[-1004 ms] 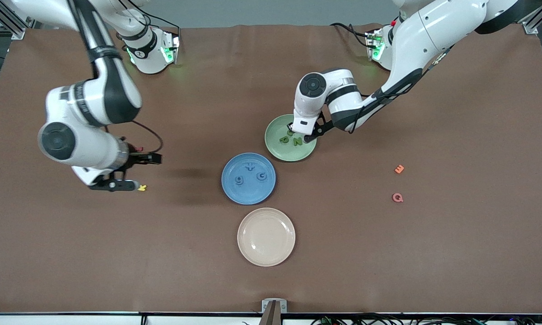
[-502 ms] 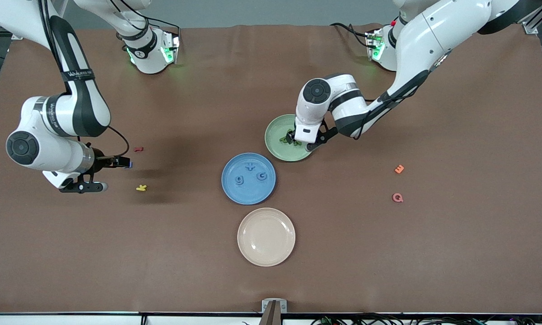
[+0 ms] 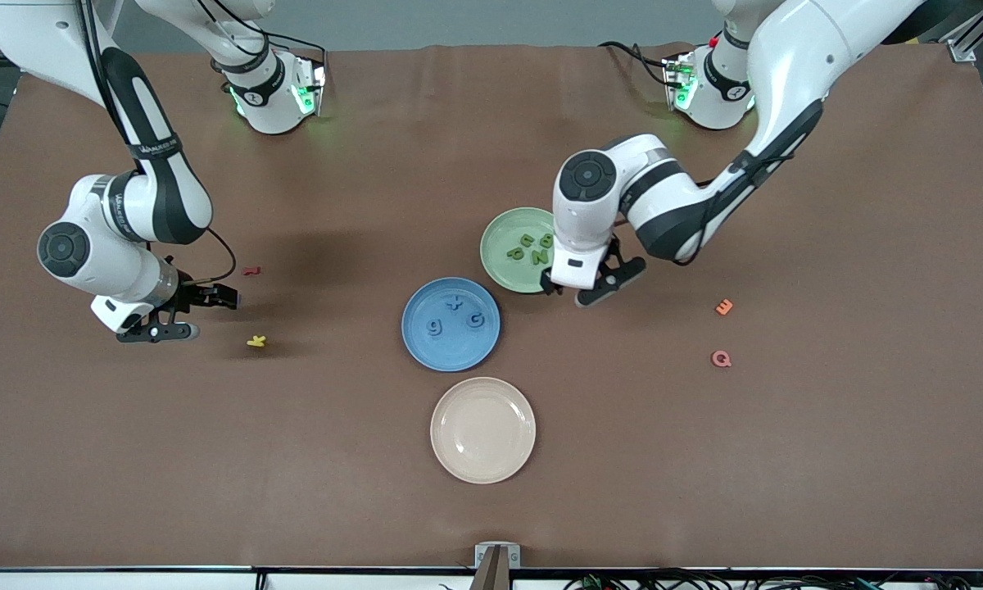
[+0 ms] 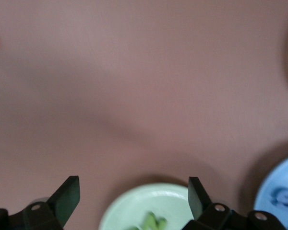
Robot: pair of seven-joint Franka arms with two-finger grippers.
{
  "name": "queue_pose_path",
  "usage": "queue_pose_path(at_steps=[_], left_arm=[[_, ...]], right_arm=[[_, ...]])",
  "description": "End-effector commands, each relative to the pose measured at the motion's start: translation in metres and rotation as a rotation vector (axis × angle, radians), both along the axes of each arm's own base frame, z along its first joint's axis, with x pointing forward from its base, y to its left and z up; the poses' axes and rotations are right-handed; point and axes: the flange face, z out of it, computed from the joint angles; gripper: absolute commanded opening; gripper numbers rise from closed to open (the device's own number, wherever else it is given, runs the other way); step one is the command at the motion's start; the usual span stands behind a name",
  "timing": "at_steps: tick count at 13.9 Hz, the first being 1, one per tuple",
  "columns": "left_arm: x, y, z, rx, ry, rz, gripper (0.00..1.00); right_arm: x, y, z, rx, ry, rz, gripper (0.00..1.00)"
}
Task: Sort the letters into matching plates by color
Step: 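Reach the right gripper to blue E while the left gripper withdraws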
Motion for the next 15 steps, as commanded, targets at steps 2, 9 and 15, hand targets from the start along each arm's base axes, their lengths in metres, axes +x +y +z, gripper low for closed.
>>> queue_pose_path(at_steps=[2,9,15], left_arm=[[0.061,0.059,0.042,0.042,0.001,-0.104,0.99],[0.132,0.153,0.105,0.047,-0.035,-0.269,0.99],[0.145,0.231,0.17,0.075,-0.068,-0.402,0.99]], right_arm=[[-0.004,-0.022,-0.016,0.004,-0.034,0.031,1.0],[-0.033,-0.016,-0.056,0.005,-0.061,0.047,0.88],[-0.051,-0.011,-0.07,0.005,-0.065,0.05,0.86]])
